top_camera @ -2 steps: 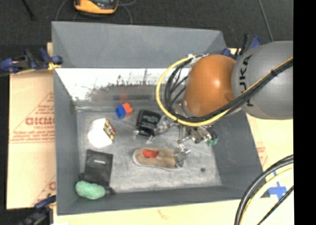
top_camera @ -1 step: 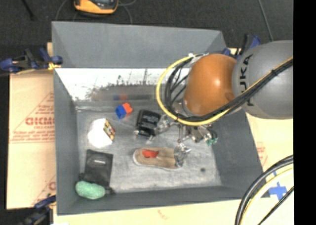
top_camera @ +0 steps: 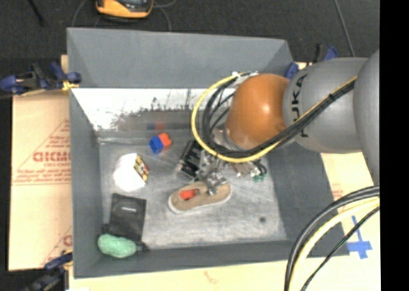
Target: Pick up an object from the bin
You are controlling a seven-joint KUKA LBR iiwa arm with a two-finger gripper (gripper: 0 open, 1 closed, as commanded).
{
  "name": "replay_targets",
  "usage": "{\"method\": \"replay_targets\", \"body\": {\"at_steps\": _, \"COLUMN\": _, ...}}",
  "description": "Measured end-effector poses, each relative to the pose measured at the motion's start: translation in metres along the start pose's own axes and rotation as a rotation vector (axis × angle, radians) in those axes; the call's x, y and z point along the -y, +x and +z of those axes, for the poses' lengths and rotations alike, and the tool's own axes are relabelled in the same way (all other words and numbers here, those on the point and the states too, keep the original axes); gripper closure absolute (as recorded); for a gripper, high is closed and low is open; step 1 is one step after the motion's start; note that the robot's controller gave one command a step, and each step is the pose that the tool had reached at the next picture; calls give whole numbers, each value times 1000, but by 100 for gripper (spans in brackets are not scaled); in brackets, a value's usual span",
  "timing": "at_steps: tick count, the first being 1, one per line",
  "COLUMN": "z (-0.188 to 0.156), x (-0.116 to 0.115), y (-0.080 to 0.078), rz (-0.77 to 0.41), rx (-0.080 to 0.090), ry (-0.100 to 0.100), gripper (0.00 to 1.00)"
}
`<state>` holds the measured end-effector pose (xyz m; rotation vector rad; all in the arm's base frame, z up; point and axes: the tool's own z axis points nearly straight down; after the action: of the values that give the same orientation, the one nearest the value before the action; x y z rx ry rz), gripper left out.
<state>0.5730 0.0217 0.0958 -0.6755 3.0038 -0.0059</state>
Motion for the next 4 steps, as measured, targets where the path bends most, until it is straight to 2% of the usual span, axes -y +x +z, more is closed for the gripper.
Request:
{"method": "replay_targets", "body": {"at_steps": 1, "z": 0, "x": 0, "y": 0, "rz": -1, "rx": 0, "ry": 0, "gripper": 100}}
{"method": "replay_targets", "body": {"at_steps": 2, "z": 6, "x": -2, "y": 12, "rz": -1, "rx": -29, "ry": -7, "gripper": 100}}
{"method": "replay_targets", "body": {"at_steps": 3, "z": -9, "x": 4, "y": 17, "rz": -79, "rx": -51, "ry": -19, "gripper": 100}}
{"method": "replay_targets", "body": {"at_steps": 4, "z": -37, "x": 0, "y": 25, "rz": -65, "rx": -55, "ry": -18, "gripper": 100}}
